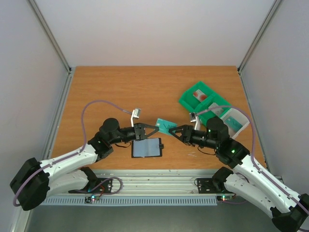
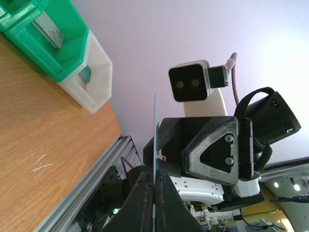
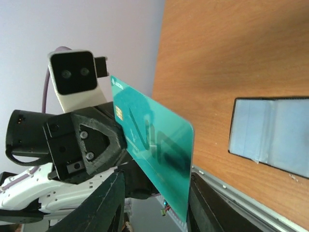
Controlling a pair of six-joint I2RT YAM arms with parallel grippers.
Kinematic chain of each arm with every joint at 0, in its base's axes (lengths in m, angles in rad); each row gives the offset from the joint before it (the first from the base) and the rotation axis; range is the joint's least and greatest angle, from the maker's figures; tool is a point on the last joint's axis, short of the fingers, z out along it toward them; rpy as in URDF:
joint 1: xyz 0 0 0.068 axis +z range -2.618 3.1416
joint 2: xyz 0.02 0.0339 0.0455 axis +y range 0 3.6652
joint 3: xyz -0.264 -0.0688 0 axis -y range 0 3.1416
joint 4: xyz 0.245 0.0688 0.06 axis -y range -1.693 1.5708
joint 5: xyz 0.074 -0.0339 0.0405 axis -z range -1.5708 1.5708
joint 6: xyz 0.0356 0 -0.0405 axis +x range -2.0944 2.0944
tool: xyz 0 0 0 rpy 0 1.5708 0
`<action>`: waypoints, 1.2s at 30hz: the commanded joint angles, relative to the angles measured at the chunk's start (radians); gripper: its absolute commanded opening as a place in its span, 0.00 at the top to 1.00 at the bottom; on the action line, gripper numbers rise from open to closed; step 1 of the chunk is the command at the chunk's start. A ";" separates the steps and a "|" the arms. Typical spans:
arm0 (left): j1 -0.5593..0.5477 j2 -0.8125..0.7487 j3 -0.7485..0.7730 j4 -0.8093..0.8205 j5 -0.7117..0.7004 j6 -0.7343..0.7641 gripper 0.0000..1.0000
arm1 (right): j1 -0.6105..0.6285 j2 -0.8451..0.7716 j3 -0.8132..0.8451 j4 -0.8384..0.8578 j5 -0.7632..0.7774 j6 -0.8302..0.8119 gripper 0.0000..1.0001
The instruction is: Take the credit cards out of the card holder
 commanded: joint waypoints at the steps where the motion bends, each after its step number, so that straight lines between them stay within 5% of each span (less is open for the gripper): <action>1: 0.003 0.024 -0.003 0.108 -0.018 -0.011 1.00 | 0.007 -0.037 -0.023 0.028 -0.027 0.048 0.64; 7: 0.002 0.065 0.008 0.151 -0.025 -0.031 0.99 | 0.007 -0.073 -0.025 0.002 -0.016 0.054 0.68; 13: 0.001 0.119 0.011 0.217 -0.016 -0.066 1.00 | 0.006 -0.083 -0.022 -0.031 0.025 0.057 0.98; 17: 0.002 0.139 0.015 0.246 -0.006 -0.080 0.98 | 0.007 -0.084 -0.013 -0.052 0.037 0.042 0.99; 21: 0.002 0.133 0.008 0.238 -0.019 -0.078 0.83 | 0.007 -0.099 0.016 -0.112 0.075 0.021 0.99; 28: 0.003 0.082 0.033 0.110 -0.035 -0.011 0.37 | 0.007 -0.109 0.062 -0.215 0.120 -0.018 0.99; 34: 0.001 -0.028 0.081 -0.187 -0.113 0.125 0.01 | 0.007 -0.114 0.151 -0.381 0.227 -0.097 0.99; 36: 0.001 -0.062 0.111 -0.315 -0.146 0.183 0.01 | 0.005 -0.101 0.187 -0.441 0.273 -0.134 0.99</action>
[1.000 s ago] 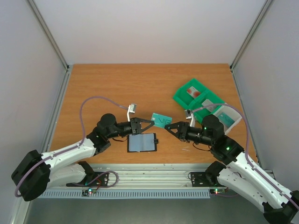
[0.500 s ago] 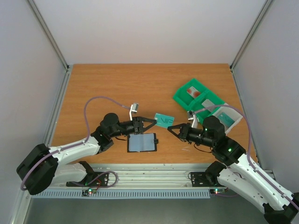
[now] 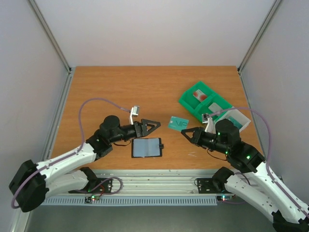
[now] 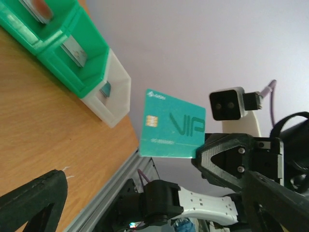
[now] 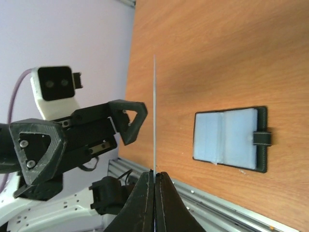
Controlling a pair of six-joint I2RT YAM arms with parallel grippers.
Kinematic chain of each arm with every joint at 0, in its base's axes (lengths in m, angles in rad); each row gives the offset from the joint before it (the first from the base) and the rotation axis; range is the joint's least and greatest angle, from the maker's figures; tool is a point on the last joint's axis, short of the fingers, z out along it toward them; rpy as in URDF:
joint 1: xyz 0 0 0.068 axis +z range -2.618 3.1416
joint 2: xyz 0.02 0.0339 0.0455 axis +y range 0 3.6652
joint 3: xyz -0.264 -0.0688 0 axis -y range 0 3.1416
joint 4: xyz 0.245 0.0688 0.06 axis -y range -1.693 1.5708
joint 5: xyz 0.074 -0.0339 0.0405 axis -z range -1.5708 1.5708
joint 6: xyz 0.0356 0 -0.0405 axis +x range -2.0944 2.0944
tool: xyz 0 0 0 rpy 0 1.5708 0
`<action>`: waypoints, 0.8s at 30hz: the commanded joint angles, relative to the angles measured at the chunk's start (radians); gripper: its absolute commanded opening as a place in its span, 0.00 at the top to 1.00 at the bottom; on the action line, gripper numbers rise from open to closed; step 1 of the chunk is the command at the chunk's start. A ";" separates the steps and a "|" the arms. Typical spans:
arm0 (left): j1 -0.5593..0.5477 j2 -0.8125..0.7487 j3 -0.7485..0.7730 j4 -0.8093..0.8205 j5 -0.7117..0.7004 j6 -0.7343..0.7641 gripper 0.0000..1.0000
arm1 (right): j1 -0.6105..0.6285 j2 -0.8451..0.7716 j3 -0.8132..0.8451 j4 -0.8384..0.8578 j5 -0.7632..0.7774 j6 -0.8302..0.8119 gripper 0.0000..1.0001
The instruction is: Take the credit cards out of the card holder
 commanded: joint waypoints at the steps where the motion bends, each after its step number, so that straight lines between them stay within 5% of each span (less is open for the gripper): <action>1: 0.001 -0.083 0.090 -0.301 -0.092 0.164 0.01 | 0.005 0.012 0.100 -0.163 0.127 -0.110 0.99; 8: 0.001 -0.177 0.163 -0.612 -0.211 0.377 0.01 | 0.000 0.134 0.226 -0.293 0.234 -0.202 0.99; 15: 0.001 -0.192 0.187 -0.720 -0.236 0.489 0.01 | -0.080 0.217 0.285 -0.349 0.259 -0.229 0.99; 19: 0.000 -0.189 0.188 -0.749 -0.224 0.513 0.01 | -0.168 0.246 0.299 -0.370 0.239 -0.258 0.99; 24: 0.001 -0.201 0.192 -0.778 -0.183 0.520 0.01 | -0.430 0.273 0.265 -0.380 0.055 -0.292 0.99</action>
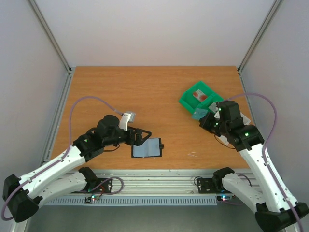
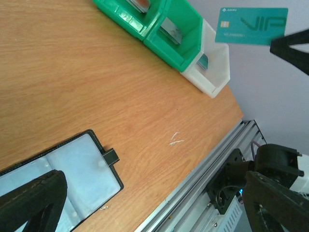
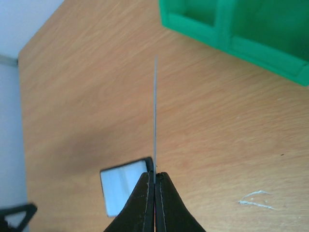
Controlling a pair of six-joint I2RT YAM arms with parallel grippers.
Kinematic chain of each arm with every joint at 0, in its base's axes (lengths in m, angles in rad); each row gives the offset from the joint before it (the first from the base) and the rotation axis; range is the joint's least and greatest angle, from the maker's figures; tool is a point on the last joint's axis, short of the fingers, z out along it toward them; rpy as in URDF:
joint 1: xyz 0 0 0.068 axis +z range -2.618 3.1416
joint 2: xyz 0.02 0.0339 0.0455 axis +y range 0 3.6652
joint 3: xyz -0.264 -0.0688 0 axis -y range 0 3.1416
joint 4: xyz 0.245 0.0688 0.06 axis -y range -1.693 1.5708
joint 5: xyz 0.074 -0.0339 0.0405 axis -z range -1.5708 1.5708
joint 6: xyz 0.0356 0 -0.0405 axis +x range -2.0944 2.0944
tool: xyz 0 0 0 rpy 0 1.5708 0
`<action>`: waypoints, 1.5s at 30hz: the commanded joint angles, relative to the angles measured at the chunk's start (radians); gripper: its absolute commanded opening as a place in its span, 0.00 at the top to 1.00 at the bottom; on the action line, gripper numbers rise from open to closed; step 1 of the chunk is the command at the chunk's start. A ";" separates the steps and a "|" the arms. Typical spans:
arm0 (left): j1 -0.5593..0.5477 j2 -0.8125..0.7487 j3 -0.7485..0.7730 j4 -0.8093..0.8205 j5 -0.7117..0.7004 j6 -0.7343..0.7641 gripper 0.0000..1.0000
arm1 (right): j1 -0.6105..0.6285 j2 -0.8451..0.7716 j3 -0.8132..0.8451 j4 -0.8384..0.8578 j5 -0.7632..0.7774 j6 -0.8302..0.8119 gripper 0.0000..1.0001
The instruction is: Take the credit cards out of the card holder
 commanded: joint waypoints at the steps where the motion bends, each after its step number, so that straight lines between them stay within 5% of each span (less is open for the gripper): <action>1: 0.000 -0.022 0.038 -0.025 0.030 0.043 0.01 | -0.218 0.016 -0.014 -0.026 -0.190 -0.055 0.99; 10: 0.001 -0.030 0.063 -0.096 0.009 0.105 0.01 | -0.632 0.114 -0.032 -0.090 -0.336 -0.140 0.99; 17: 0.001 -0.038 0.068 -0.122 0.002 0.137 0.01 | -0.802 0.176 -0.062 -0.058 -0.274 -0.183 0.99; 26: 0.001 0.006 0.053 -0.070 0.044 0.122 0.01 | -0.835 0.321 -0.061 0.054 -0.120 -0.237 0.99; 45: 0.001 -0.018 0.036 -0.117 0.043 0.152 0.01 | -0.855 0.553 -0.122 0.330 -0.209 -0.410 0.99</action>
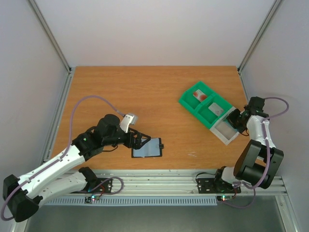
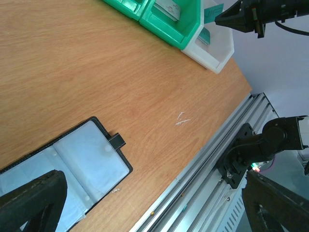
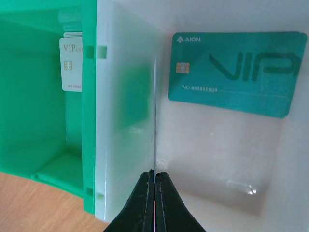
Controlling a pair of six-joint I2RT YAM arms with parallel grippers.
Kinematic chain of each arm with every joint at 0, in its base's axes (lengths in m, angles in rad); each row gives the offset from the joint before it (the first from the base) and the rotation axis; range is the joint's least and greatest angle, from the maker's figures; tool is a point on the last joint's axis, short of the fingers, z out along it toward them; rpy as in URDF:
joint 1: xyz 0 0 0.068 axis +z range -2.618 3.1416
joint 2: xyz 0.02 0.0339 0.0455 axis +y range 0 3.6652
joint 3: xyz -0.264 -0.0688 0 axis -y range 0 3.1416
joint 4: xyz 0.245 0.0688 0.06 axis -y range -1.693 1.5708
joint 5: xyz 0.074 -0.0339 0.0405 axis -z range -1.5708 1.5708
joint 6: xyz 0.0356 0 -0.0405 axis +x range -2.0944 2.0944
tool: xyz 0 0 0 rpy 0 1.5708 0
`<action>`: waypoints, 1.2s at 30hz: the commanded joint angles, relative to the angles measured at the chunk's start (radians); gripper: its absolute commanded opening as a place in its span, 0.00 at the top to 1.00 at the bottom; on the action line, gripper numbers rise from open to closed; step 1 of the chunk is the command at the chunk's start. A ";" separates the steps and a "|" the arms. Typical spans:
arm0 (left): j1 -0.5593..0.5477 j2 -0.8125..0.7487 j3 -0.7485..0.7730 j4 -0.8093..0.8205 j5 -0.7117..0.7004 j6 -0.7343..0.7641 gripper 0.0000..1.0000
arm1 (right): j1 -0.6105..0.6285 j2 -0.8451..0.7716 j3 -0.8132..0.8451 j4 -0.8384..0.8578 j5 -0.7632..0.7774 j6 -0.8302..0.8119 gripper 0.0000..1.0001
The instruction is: Take the credit cards out of the card holder
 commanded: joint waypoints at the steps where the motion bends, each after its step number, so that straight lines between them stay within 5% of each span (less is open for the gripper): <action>1: 0.001 -0.031 -0.007 -0.011 -0.012 0.025 0.01 | -0.008 0.047 -0.012 0.076 -0.005 -0.075 0.99; 15: 0.001 -0.049 -0.002 -0.037 -0.037 0.048 0.01 | -0.012 0.179 0.075 0.038 0.055 -0.165 0.98; 36: 0.001 -0.046 -0.012 -0.038 -0.076 0.035 0.01 | -0.012 0.266 0.151 -0.025 0.222 -0.142 0.82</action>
